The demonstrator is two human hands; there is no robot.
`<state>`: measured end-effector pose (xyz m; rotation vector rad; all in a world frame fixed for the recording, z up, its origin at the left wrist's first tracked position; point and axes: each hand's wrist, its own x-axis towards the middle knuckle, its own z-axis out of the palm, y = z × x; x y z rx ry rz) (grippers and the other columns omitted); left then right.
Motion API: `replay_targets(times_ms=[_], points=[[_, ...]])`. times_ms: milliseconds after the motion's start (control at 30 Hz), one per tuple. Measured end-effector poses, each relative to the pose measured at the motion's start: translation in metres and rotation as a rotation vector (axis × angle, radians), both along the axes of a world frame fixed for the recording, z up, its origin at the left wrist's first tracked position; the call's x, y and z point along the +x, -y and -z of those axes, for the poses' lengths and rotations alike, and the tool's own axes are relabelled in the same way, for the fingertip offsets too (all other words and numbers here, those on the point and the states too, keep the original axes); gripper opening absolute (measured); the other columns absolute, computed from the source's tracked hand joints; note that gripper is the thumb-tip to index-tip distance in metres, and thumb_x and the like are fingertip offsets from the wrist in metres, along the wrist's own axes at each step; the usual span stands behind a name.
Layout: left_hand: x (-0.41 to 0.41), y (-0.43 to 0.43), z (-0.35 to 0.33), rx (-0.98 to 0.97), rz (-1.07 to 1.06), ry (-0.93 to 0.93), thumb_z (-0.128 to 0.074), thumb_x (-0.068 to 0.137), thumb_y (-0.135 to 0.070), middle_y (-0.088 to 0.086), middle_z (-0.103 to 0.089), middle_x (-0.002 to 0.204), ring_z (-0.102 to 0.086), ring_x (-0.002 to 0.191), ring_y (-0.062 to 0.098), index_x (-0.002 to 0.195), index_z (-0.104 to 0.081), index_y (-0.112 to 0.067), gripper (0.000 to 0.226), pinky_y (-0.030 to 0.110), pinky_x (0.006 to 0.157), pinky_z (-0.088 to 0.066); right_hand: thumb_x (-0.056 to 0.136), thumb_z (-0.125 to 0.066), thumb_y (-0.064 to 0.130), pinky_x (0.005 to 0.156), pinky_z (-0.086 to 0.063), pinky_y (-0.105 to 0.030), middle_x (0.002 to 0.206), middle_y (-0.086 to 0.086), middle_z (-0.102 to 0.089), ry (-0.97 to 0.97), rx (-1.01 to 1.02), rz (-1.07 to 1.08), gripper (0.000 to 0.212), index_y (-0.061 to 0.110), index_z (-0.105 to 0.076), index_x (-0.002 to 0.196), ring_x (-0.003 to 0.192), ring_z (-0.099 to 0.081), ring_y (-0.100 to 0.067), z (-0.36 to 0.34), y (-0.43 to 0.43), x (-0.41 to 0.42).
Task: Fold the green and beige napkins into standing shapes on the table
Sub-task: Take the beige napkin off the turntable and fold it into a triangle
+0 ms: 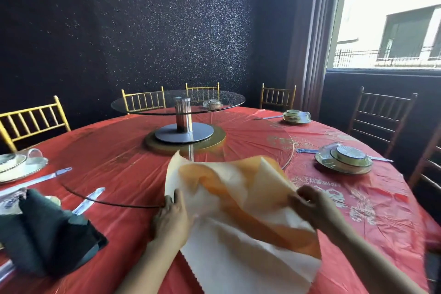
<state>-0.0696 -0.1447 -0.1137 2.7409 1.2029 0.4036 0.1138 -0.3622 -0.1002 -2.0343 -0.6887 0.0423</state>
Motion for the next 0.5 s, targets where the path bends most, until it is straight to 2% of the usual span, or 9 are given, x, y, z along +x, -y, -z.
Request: replay_targets(times_ms=[67, 133, 200, 233, 267, 333, 367, 433, 500], points=[[0.0, -0.004, 0.009, 0.014, -0.031, -0.052, -0.052, 0.09, -0.041, 0.01, -0.035, 0.139, -0.044, 0.126, 0.023, 0.142, -0.011, -0.013, 0.071, 0.029, 0.099, -0.036, 0.086, -0.063, 0.017, 0.038, -0.029, -0.017, 0.037, 0.005, -0.049, 0.097, -0.04, 0.091, 0.037, 0.014, -0.052, 0.051, 0.032, -0.04, -0.001, -0.003, 0.019, 0.01], [-0.004, -0.005, 0.019, 0.094, -0.001, -0.048, -0.06, 0.085, -0.035, 0.008, -0.046, 0.131, -0.049, 0.12, 0.024, 0.14, -0.027, -0.014, 0.068, 0.032, 0.095, -0.041, 0.087, -0.061, 0.028, 0.044, -0.036, -0.026, 0.042, 0.002, -0.053, 0.194, -0.237, 0.181, 0.044, 0.016, -0.05, 0.046, 0.04, -0.048, -0.009, -0.002, 0.041, 0.024], [-0.007, -0.008, 0.033, 0.24, 0.076, 0.0, -0.087, 0.054, -0.024, 0.01, -0.064, 0.092, -0.065, 0.083, 0.028, 0.117, -0.061, -0.01, 0.07, 0.036, 0.065, -0.052, 0.089, -0.058, 0.033, 0.05, -0.042, -0.031, 0.054, -0.003, -0.059, 0.336, -0.397, 0.294, 0.044, 0.021, -0.047, 0.047, 0.053, -0.055, -0.021, -0.013, 0.058, 0.029], [-0.01, -0.01, 0.041, 0.328, 0.095, 0.052, -0.09, 0.04, -0.019, 0.009, -0.063, 0.072, -0.065, 0.063, 0.028, 0.104, -0.068, -0.01, 0.068, 0.034, 0.053, -0.051, 0.089, -0.057, 0.032, 0.052, -0.043, -0.032, 0.058, -0.005, -0.06, 0.379, -0.389, 0.307, 0.041, 0.023, -0.048, 0.051, 0.057, -0.057, -0.025, -0.021, 0.061, 0.031], [-0.013, -0.011, 0.046, 0.38, 0.11, 0.101, -0.088, 0.038, -0.017, 0.007, -0.06, 0.062, -0.061, 0.054, 0.027, 0.101, -0.069, -0.011, 0.066, 0.033, 0.048, -0.049, 0.09, -0.056, 0.031, 0.053, -0.043, -0.032, 0.06, -0.006, -0.06, 0.394, -0.367, 0.26, 0.036, 0.022, -0.05, 0.056, 0.058, -0.057, -0.026, -0.03, 0.06, 0.034], [-0.013, -0.016, 0.051, 0.356, 0.104, 0.113, -0.088, 0.039, -0.019, 0.007, -0.059, 0.062, -0.06, 0.052, 0.027, 0.099, -0.068, -0.011, 0.064, 0.032, 0.047, -0.049, 0.091, -0.05, 0.04, 0.054, -0.042, -0.03, 0.067, -0.006, -0.062, 0.275, -0.365, 0.09, 0.035, 0.014, -0.054, 0.067, 0.055, -0.056, -0.021, -0.051, 0.042, 0.031], [-0.013, -0.018, 0.048, 0.286, 0.092, 0.127, -0.09, 0.037, -0.022, 0.008, -0.06, 0.066, -0.061, 0.055, 0.029, 0.096, -0.068, -0.01, 0.065, 0.033, 0.048, -0.05, 0.09, -0.047, 0.048, 0.054, -0.042, -0.028, 0.073, -0.007, -0.063, 0.202, -0.439, 0.005, 0.042, 0.011, -0.054, 0.072, 0.053, -0.053, -0.017, -0.057, 0.03, 0.028], [-0.009, -0.027, 0.044, 0.226, 0.029, 0.169, -0.092, 0.039, -0.027, 0.014, -0.059, 0.07, -0.061, 0.06, 0.035, 0.093, -0.067, -0.004, 0.064, 0.036, 0.049, -0.05, 0.086, -0.047, 0.058, 0.051, -0.036, -0.026, 0.077, -0.004, -0.059, 0.14, -0.69, -0.109, 0.052, 0.007, -0.059, 0.082, 0.057, -0.048, -0.014, -0.06, 0.008, 0.017], [-0.005, -0.035, 0.031, 0.153, -0.028, 0.204, -0.088, 0.053, -0.028, 0.021, -0.058, 0.08, -0.059, 0.07, 0.042, 0.102, -0.061, 0.003, 0.065, 0.043, 0.056, -0.052, 0.084, -0.056, 0.053, 0.054, -0.031, -0.027, 0.082, -0.002, -0.054, 0.182, -0.919, -0.198, 0.048, 0.007, -0.063, 0.098, 0.071, -0.047, -0.014, -0.048, -0.008, 0.01]])
